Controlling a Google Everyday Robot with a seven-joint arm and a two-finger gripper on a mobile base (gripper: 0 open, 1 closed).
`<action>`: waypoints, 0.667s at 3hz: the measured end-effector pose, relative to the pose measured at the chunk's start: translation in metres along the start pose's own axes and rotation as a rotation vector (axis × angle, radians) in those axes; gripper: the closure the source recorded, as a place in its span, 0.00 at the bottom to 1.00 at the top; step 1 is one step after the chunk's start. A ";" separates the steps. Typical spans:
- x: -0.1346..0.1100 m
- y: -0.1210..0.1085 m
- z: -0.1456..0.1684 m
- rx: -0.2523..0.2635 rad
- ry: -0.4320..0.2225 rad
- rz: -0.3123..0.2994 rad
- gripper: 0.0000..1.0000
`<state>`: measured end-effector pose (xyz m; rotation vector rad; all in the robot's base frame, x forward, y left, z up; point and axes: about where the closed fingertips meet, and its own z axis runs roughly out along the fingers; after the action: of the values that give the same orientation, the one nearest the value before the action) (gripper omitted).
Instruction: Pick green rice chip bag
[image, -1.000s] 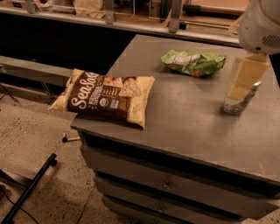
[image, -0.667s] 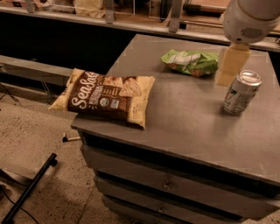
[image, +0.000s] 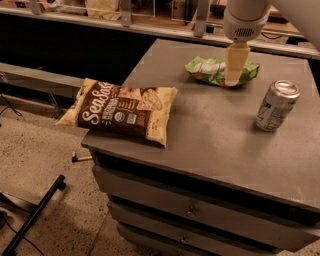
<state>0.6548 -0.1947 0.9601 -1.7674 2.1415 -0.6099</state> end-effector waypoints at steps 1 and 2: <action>0.004 -0.015 0.041 -0.071 -0.007 0.008 0.00; 0.001 -0.023 0.070 -0.132 -0.109 0.029 0.00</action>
Offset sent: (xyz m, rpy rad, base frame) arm 0.0806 -0.0225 -0.0633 0.2803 0.1634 0.0606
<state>0.7083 -0.2088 0.9114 -1.7887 2.1731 -0.3638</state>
